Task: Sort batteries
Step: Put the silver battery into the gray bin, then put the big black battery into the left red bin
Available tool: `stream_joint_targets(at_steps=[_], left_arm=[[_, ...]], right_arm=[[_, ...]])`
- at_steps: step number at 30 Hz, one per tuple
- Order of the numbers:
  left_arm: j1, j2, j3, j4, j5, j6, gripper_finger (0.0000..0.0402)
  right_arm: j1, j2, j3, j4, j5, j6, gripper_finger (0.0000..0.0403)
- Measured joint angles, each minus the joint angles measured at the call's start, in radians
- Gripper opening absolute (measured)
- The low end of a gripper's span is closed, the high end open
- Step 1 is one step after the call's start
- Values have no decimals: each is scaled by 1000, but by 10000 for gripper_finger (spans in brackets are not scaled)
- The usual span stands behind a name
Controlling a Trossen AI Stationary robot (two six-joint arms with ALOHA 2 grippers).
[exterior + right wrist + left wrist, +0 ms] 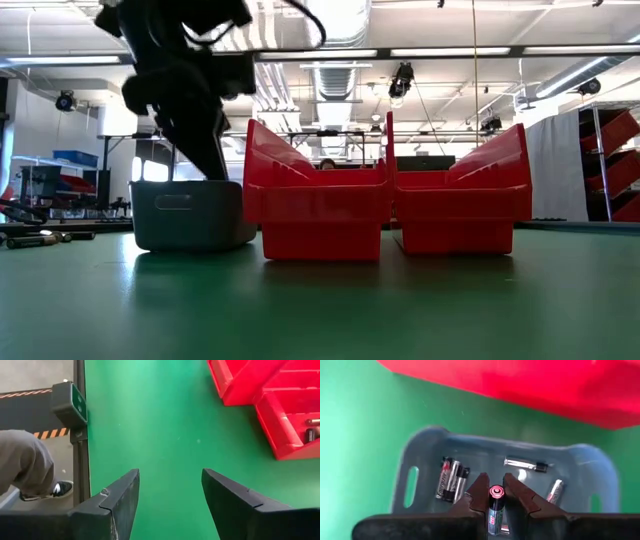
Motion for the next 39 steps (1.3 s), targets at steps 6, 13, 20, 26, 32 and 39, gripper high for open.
stream_joint_targets(at_steps=[6,13,20,26,32,39], left_arm=[[22,104,0,14,23,21,17],[42,173,0,26,59,51,19],[43,176,0,27,76,26,51],[39,124,5,29,75,-29,85],[2,-14,73,-148,50,-196,106],[-33,-189,37,-492,-118,-792,107]], right_arm=[[-8,0,0,0,1,-10,203],[-7,0,0,1,0,15,195],[-7,1,0,1,0,15,197],[-17,-67,0,-3,0,-97,205],[-43,-186,0,-7,15,-276,200],[-64,-249,0,-7,115,-475,189]])
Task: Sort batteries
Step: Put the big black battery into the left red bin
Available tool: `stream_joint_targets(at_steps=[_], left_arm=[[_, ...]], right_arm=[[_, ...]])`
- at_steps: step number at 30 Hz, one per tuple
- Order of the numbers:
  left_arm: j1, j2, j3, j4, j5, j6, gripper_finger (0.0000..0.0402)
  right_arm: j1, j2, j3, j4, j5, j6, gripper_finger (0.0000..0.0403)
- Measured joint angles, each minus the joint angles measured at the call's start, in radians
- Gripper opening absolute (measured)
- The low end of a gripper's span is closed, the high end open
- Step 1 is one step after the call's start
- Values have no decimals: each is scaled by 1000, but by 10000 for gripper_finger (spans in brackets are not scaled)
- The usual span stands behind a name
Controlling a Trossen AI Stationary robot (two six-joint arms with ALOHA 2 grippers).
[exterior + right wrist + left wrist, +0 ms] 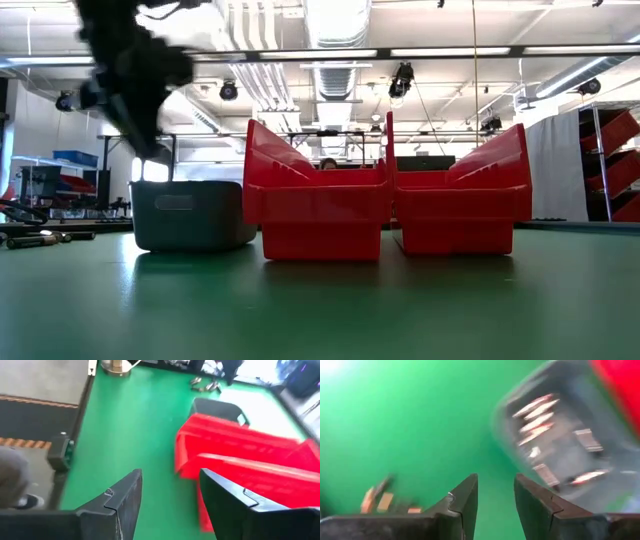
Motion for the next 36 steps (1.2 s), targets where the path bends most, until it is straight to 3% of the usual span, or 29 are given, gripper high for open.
stream_joint_targets(at_steps=[4,13,21,30,34,36], left_arm=[[-17,-64,-90,-112,37,-264,107],[-32,-142,-355,-31,51,-624,107],[-31,-129,-356,-21,52,-722,122],[-30,-87,-357,-35,20,-1071,177],[-30,-66,-384,-38,14,-1304,185],[-30,-50,-391,-22,15,-1333,185]], right_arm=[[-34,-10,0,0,10,-93,187],[-64,44,-4,-25,4,-87,197],[-52,73,-5,-79,-45,-4,201],[-20,125,-5,-78,-38,0,199],[13,152,-7,-79,-43,12,201],[31,160,-10,-78,-43,28,201]])
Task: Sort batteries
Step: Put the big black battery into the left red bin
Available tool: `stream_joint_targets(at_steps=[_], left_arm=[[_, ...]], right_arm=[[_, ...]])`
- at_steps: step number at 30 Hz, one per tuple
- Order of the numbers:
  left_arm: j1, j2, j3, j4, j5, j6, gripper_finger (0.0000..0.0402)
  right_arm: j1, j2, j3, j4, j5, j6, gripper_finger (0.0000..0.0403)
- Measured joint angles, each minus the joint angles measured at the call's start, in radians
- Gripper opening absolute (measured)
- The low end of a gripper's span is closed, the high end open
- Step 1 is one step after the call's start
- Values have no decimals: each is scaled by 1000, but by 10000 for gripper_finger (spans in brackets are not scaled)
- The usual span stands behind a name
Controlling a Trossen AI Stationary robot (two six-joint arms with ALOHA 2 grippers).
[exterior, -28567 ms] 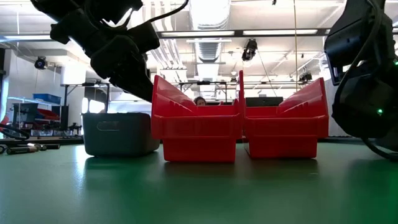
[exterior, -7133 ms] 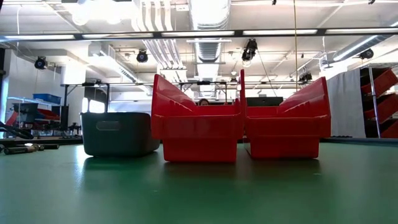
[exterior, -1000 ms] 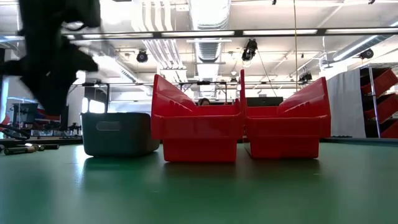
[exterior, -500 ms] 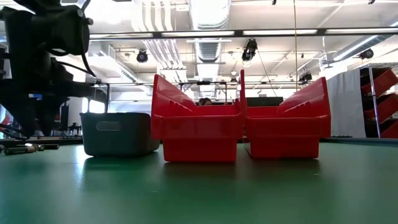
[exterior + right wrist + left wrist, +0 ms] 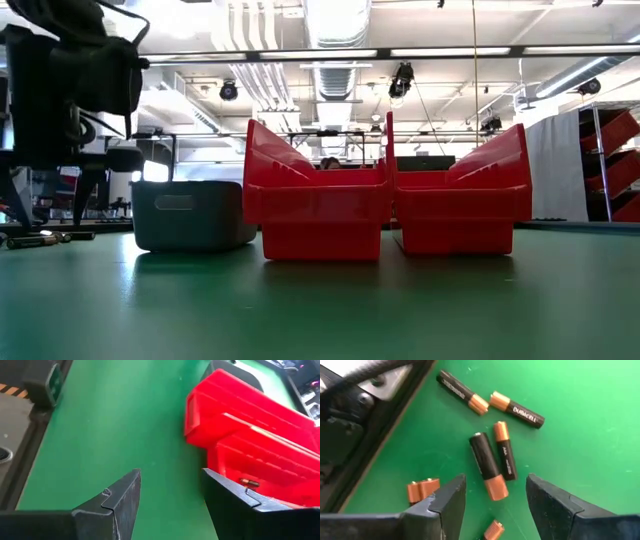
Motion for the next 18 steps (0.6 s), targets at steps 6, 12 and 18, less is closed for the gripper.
stream_joint_targets(at_steps=[6,12,18], left_arm=[[32,73,0,8,8,-4,185],[70,123,0,1,18,-4,185],[71,153,14,11,52,10,167]], right_arm=[[51,17,-30,-2,5,48,196],[95,15,-90,-22,6,171,196],[110,12,-147,-27,7,255,197]])
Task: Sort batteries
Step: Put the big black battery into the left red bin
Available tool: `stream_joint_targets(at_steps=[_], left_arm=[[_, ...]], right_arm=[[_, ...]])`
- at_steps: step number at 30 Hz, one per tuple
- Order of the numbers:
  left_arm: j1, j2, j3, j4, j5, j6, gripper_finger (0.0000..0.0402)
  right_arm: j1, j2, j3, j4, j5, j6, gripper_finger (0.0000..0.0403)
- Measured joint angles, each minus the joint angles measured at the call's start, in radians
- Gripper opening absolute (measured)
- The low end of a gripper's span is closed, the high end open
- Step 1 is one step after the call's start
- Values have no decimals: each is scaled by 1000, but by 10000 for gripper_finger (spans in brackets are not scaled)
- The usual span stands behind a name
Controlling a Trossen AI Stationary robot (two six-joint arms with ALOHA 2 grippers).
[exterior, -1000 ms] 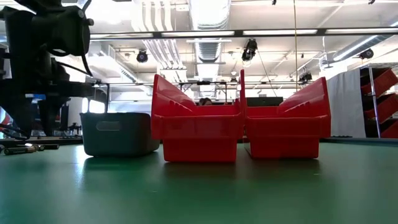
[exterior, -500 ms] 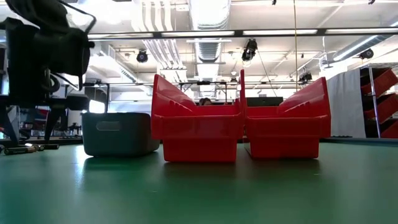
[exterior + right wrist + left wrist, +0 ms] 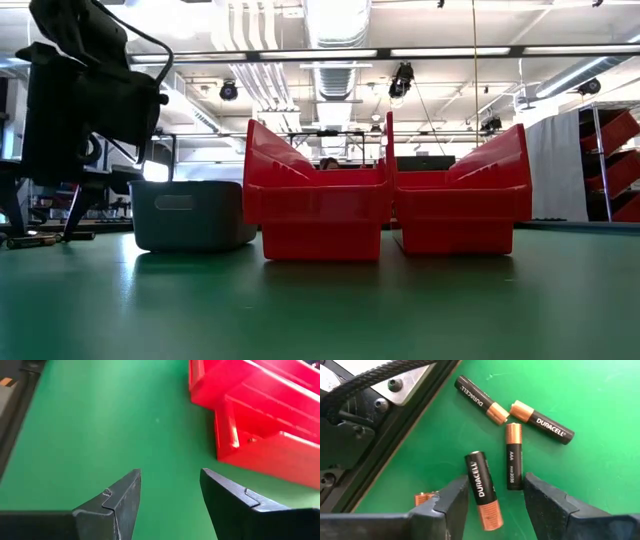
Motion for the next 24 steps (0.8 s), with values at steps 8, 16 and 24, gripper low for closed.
stream_joint_targets(at_steps=[8,16,24], left_arm=[[0,56,24,12,-2,56,102],[0,99,70,7,20,164,78],[-2,100,106,9,71,250,82]], right_arm=[[-1,-2,-48,0,-9,52,193],[-1,-5,-20,-38,-26,51,198],[-1,-11,21,-73,-25,35,189]])
